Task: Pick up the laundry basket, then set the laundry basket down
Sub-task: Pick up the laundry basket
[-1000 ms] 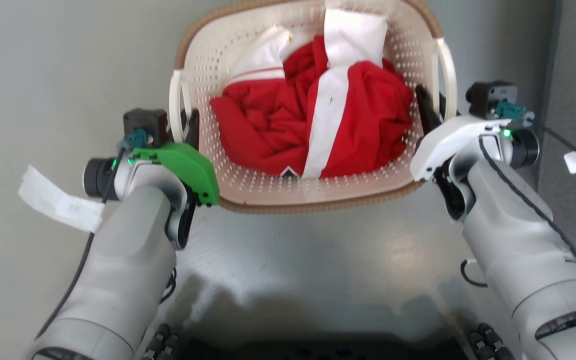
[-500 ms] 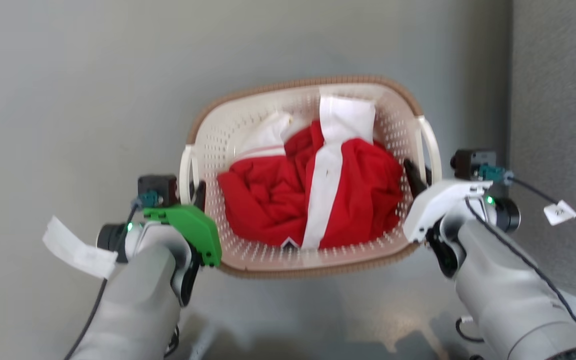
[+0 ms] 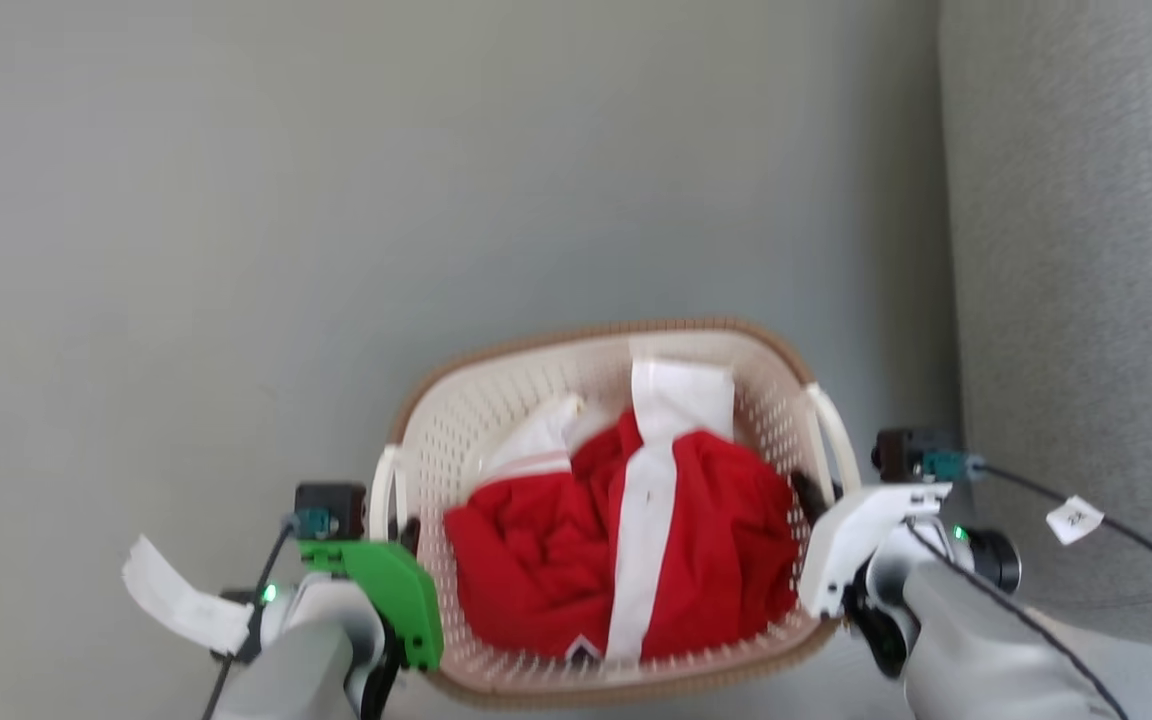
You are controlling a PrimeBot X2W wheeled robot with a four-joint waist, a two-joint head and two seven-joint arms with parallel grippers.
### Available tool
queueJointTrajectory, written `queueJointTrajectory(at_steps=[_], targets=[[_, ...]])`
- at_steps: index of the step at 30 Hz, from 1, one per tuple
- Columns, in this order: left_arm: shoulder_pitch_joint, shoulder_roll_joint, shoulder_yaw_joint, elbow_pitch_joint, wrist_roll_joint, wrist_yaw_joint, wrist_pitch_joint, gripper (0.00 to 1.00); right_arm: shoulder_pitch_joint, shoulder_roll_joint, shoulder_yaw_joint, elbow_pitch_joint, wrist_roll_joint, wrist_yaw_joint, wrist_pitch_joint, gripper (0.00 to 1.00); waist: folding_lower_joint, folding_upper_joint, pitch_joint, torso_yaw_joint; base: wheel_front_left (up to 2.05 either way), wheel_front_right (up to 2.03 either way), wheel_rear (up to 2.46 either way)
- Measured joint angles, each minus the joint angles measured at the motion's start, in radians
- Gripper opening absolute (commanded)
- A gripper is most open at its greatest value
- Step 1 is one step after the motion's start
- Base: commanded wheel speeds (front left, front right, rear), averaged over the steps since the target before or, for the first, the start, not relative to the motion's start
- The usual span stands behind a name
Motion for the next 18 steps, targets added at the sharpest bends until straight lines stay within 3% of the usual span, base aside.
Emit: queueJointTrajectory(at_steps=[18], targets=[[0.159,-0.003,-0.027,0.044,-0.041,-0.029,0.055,0.0,0.171,0.001,0.107,-0.009,0.119,0.003,0.08,0.0,0.0,0.0,-0.23,-0.03,0.0,0.0,0.0]])
